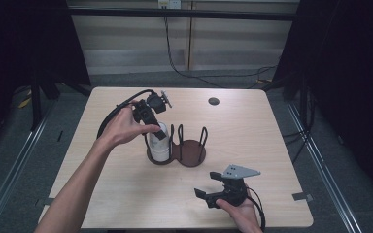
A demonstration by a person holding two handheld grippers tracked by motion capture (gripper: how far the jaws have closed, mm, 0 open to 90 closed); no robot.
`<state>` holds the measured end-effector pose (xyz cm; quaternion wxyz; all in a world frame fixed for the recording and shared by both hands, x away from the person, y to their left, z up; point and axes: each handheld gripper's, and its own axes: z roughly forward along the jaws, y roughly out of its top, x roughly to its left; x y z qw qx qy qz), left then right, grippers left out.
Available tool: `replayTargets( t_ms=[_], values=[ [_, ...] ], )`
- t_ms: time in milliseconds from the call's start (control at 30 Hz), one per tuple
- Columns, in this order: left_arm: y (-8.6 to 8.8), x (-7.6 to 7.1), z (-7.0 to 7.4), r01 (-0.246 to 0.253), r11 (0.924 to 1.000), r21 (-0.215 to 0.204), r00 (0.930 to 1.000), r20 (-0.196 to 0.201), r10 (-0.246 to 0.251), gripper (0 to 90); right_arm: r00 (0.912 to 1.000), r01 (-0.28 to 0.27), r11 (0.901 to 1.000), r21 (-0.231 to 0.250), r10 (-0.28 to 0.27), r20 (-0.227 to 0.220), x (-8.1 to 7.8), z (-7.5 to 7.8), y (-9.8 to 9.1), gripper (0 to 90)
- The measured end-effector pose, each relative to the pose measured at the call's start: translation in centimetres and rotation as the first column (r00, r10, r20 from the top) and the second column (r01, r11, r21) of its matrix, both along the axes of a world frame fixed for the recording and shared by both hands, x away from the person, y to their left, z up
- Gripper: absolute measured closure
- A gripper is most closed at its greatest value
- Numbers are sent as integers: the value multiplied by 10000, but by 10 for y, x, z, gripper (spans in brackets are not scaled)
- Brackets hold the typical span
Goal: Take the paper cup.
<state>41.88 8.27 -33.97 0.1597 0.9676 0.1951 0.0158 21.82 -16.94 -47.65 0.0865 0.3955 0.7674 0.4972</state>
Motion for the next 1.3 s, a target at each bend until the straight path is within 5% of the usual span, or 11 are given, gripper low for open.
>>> replayTargets(
  t_ms=[1067,1300],
  values=[
    [13,-1,22,-127,9988,-465,9999,-60,124,365,10000,9,10000,34,-9,30,0,0,1,133],
    [18,-3,30,-216,9959,-884,9997,61,223,366,10000,26,10000,61,-26,36,1,0,1,134]
  ],
)
